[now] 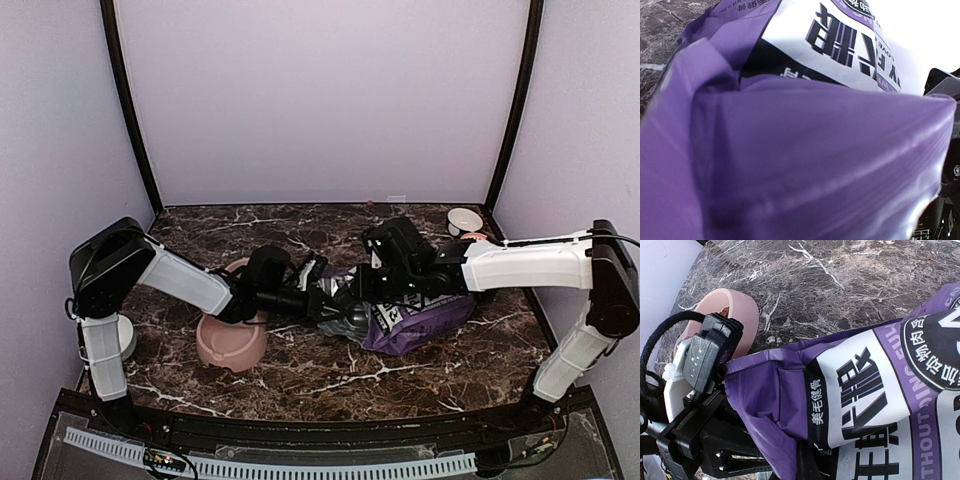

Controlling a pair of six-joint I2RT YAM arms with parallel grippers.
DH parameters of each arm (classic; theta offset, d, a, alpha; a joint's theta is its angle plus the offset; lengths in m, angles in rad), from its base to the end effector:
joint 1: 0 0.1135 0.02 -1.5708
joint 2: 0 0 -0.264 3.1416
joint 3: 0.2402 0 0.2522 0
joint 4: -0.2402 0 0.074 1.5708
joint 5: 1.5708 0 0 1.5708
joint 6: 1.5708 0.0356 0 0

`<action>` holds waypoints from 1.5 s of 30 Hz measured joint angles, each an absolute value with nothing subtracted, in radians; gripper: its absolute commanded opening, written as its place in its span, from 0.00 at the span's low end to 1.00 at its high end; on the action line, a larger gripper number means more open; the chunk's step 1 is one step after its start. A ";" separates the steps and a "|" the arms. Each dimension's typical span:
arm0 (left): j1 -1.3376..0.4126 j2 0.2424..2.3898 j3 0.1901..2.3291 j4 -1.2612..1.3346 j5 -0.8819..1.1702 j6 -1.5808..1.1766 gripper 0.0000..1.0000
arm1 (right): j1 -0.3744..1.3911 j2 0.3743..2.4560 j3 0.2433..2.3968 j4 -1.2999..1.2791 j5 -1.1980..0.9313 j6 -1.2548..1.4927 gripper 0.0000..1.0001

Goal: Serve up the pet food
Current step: Collect the pet food from the pet food bag.

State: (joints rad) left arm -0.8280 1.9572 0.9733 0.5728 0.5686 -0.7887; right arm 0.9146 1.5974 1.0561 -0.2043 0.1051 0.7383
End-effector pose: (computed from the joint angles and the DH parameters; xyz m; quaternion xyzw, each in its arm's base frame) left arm 0.2567 -0.3079 0.1457 0.1694 0.7998 -0.5424 0.1936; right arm 0.2154 0.2736 0.2284 -0.0595 0.9131 0.2619 0.3067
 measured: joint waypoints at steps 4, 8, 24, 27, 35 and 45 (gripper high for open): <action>-0.827 1.950 0.965 0.577 0.568 -0.789 0.00 | 0.915 1.593 1.052 -0.204 0.107 0.739 0.00; -0.826 1.945 0.958 0.578 0.567 -0.790 0.00 | 0.915 1.588 1.045 -0.201 0.110 0.740 0.00; -0.816 1.911 0.925 0.579 0.560 -0.794 0.00 | 0.915 1.578 1.039 -0.205 0.118 0.743 0.00; -0.816 1.897 0.912 0.579 0.555 -0.795 0.00 | 0.915 1.578 1.039 -0.206 0.121 0.743 0.00; -0.813 1.833 0.878 0.580 0.534 -0.802 0.00 | 0.915 1.578 1.039 -0.209 0.128 0.745 0.00; -0.812 1.814 0.837 0.613 0.534 -0.831 0.00 | 0.915 1.575 1.039 -0.213 0.132 0.762 0.00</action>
